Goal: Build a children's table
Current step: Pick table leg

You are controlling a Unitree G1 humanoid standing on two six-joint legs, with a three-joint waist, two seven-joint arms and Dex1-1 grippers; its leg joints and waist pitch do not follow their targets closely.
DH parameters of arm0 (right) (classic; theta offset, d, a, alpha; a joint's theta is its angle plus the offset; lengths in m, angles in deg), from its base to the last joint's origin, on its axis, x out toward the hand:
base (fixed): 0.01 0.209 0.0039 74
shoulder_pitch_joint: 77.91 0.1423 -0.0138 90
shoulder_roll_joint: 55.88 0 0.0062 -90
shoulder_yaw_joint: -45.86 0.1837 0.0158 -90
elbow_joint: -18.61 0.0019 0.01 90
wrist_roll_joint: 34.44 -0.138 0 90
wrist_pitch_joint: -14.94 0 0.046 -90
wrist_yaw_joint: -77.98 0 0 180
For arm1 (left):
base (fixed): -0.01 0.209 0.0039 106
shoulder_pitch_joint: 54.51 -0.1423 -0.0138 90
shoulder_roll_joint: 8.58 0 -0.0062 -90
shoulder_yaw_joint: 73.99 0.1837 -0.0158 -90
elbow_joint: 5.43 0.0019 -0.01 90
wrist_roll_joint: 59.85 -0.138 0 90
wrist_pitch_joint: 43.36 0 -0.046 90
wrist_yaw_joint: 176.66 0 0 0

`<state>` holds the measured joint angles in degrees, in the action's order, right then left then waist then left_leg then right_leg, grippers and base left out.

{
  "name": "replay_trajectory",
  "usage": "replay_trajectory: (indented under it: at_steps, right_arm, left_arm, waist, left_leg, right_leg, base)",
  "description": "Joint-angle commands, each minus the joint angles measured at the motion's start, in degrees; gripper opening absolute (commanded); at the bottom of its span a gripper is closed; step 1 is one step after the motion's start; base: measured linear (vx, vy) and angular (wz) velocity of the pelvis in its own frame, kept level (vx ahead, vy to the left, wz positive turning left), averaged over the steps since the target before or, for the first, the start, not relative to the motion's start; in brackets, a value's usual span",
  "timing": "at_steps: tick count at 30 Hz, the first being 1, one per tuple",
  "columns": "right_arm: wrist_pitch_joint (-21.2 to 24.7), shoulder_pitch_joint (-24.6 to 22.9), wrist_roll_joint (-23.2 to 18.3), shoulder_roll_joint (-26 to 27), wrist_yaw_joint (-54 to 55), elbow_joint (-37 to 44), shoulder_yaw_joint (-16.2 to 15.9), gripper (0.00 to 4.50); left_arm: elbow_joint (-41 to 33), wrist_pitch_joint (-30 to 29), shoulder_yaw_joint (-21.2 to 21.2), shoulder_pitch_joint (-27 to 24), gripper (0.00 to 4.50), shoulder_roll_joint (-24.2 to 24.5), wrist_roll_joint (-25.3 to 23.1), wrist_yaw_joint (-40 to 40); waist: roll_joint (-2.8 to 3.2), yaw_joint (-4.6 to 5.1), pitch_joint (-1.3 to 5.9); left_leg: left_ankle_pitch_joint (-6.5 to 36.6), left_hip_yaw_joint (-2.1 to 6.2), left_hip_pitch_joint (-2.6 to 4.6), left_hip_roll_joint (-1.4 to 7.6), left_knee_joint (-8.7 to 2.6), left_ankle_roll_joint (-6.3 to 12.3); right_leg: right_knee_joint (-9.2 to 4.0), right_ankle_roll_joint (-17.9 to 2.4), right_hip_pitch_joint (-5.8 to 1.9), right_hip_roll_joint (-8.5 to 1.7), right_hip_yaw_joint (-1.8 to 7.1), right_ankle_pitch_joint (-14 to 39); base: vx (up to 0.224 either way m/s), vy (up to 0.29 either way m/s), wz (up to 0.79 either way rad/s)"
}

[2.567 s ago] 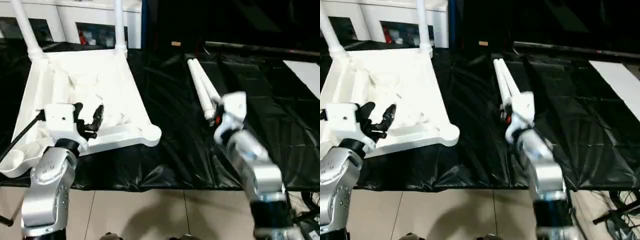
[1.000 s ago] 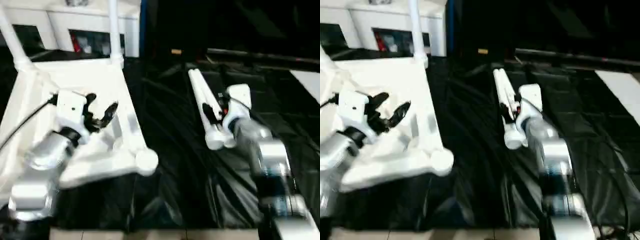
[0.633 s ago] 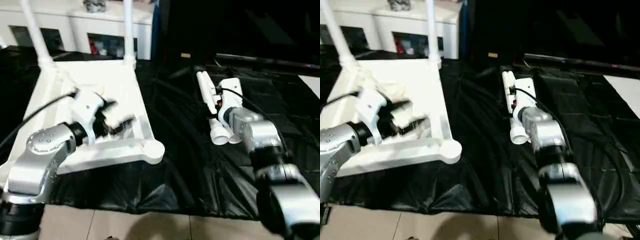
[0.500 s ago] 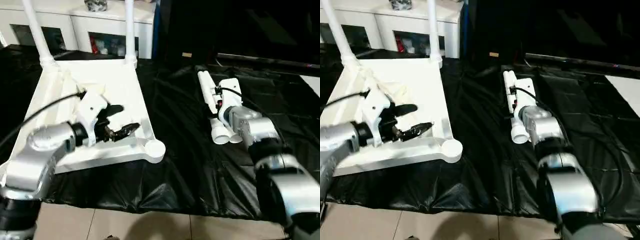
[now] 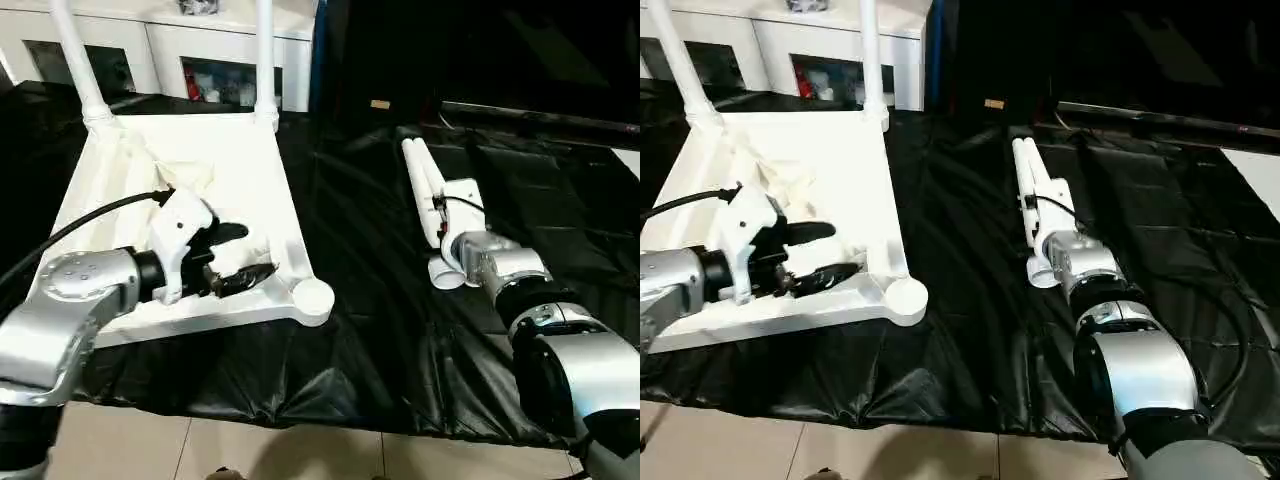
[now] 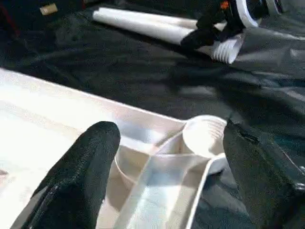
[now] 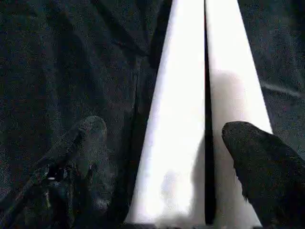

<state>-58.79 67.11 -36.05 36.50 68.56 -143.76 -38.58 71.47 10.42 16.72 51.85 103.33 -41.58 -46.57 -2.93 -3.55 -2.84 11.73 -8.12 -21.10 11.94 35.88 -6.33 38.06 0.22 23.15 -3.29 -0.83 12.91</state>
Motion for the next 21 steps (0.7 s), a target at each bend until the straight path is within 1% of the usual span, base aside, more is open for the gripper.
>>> replay_trajectory:
  at_steps: [1,4,6,7,8,9,10,11,12,13,14,15,17,18,19,21]
  right_arm:
    - [1.36,1.79,-1.2,-0.08,-0.99,-1.03,1.86,4.44]
    - [2.36,2.6,-2.08,-0.29,-1.26,-1.89,2.68,4.44]
    - [3.47,3.83,-3.27,-0.72,-2.12,-2.68,3.89,4.44]
    - [3.47,3.83,-3.27,-0.72,-2.12,-2.68,3.89,4.44]
    - [4.48,5.02,-4.29,-1.1,-3.25,-3.41,5.08,4.44]
    - [5.22,5.49,-4.49,-1.3,-3.54,-3.71,5.41,4.26]
    - [5.22,5.49,-4.49,-1.3,-3.54,-3.71,5.41,4.15]
    - [5.99,5.91,-4.58,-1.54,-3.86,-3.95,5.61,4.15]
    - [6.86,6.31,-4.36,-1.86,-3.66,-4.28,5.77,4.04]
    - [6.86,6.31,-4.36,-1.86,-3.66,-4.28,5.77,4.04]
    - [7.57,6.61,-3.86,-2.18,-3.43,-4.58,5.65,4.04]
    - [8.02,6.83,-3.61,-2.5,-2.85,-4.8,5.74,4.04]
    - [8.08,6.94,-3.24,-2.75,-2.27,-4.97,5.7,4.04]
    - [8.38,6.92,-2.79,-3.0,-1.77,-5.16,5.53,4.04]
    - [8.42,6.9,-2.73,-3.04,-1.67,-5.2,5.5,4.04]
    - [8.93,6.77,-2.41,-3.2,-1.4,-5.45,5.48,4.04]
  left_arm:
    - [-1.36,-0.62,0.02,0.36,3.94,0.85,0.21,-0.71]
    - [-1.09,-0.74,-0.05,0.93,3.94,1.21,0.34,-0.84]
    - [-0.73,-0.84,-0.2,1.52,3.94,1.65,0.52,-1.17]
    - [-0.73,-0.84,-0.2,1.52,3.94,1.65,0.52,-1.17]
    - [-0.29,-0.75,-0.21,2.05,3.94,2.14,0.56,-1.5]
    - [-0.19,-0.79,-0.24,2.23,3.99,2.33,0.68,-1.63]
    - [-0.19,-0.79,-0.24,2.23,4.02,2.33,0.68,-1.63]
    - [-0.23,-0.87,-0.25,2.36,4.02,2.59,0.8,-1.87]
    - [-0.43,-1.0,-0.23,2.39,4.02,3.04,0.9,-2.2]
    - [-0.43,-1.0,-0.23,2.39,4.02,3.04,0.9,-2.2]
    - [-0.64,-1.17,-0.21,2.38,4.02,3.5,1.05,-2.59]
    - [-1.2,-1.47,-0.34,2.11,4.02,4.03,1.35,-3.03]
    - [-1.45,-1.72,-0.38,1.95,4.02,4.43,1.64,-3.5]
    - [-2.02,-2.08,-0.43,1.43,4.02,5.31,1.95,-4.29]
    - [-2.14,-2.16,-0.43,1.32,4.02,5.5,2.0,-4.46]
    - [-2.89,-2.68,-0.61,0.65,4.02,6.42,2.37,-5.1]
  waist:
    - [1.29,-0.23,3.65]
    - [1.39,-0.31,3.69]
    - [1.42,-0.37,3.74]
    - [1.4,-0.3,3.76]
    - [1.36,-0.33,3.69]
    - [1.33,-0.38,3.69]
    - [1.38,-0.4,3.67]
    - [1.22,-0.45,3.61]
    - [1.08,-0.49,3.65]
    - [1.17,-0.51,3.62]
    - [1.05,-0.54,3.57]
    - [0.5,-0.55,3.58]
    - [0.9,-0.72,3.53]
    - [0.7,-0.8,3.53]
    - [0.36,-0.86,3.5]
    - [0.61,-1.11,3.47]
  left_leg:
    - [6.73,-1.35,0.27,-0.2,-4.32,-2.49]
    - [6.46,-1.29,0.28,-0.19,-4.33,-2.24]
    - [5.82,-1.31,0.25,-0.2,-4.3,-2.11]
    - [5.94,-1.33,0.26,-0.22,-4.28,-2.05]
    - [6.18,-1.31,0.2,-0.23,-4.34,-2.0]
    - [6.37,-1.3,0.21,-0.22,-4.34,-1.97]
    - [6.34,-1.28,0.2,-0.2,-4.36,-2.02]
    - [6.46,-1.3,0.21,-0.16,-4.4,-2.09]
    - [6.26,-1.32,0.21,-0.18,-4.38,-2.12]
    - [6.08,-1.31,0.21,-0.19,-4.39,-2.14]
    - [6.08,-1.35,0.15,-0.18,-4.41,-2.29]
    - [5.96,-1.4,0.11,-0.18,-4.44,-2.21]
    - [6.11,-1.37,0.13,-0.21,-4.44,-2.42]
    - [5.91,-1.41,0.17,-0.17,-4.45,-2.4]
    - [5.71,-1.43,0.09,-0.16,-4.48,-2.34]
    - [5.36,-1.39,0.1,-0.15,-4.5,-2.61]
  right_leg:
    - [-3.55,-13.33,-3.04,-2.44,1.15,-1.66]
    - [-3.46,-13.63,-3.08,-2.45,1.13,-2.65]
    - [-3.39,-13.93,-3.1,-2.42,1.12,-3.85]
    - [-3.35,-14.04,-3.09,-2.37,1.11,-3.89]
    - [-3.43,-14.24,-3.1,-2.38,1.07,-3.55]
    - [-3.43,-14.23,-3.15,-2.41,1.1,-3.23]
    - [-3.42,-14.27,-3.13,-2.43,1.08,-3.13]
    - [-3.5,-14.24,-3.1,-2.46,1.07,-2.71]
    - [-3.49,-14.29,-3.12,-2.48,1.08,-2.65]
    - [-3.46,-14.35,-3.06,-2.5,1.09,-2.51]
    - [-3.53,-14.26,-3.08,-2.55,1.11,-2.12]
    - [-3.59,-14.19,-3.14,-2.53,1.08,-1.82]
    - [-3.59,-13.82,-3.0,-2.6,1.14,-0.99]
    - [-3.6,-13.67,-3.0,-2.57,1.14,-1.15]
    - [-3.62,-13.59,-3.06,-2.6,1.14,-1.12]
    - [-3.48,-13.31,-2.95,-2.62,1.12,-1.21]
  base:
    - [0.0,0.0,0.0]
    - [0.0,0.0,0.0]
    - [0.0,0.0,0.0]
    - [0.0,0.0,0.0]
    - [0.0,0.0,0.0]
    - [0.0,0.0,0.0]
    - [0.0,0.0,0.0]
    - [0.0,0.0,0.0]
    - [0.0,0.0,0.0]
    - [0.0,0.0,0.0]
    - [0.0,0.0,0.0]
    - [0.0,0.0,0.0]
    - [0.0,0.0,0.0]
    - [0.0,0.0,0.0]
    - [0.0,0.0,0.0]
    - [0.0,0.0,0.0]
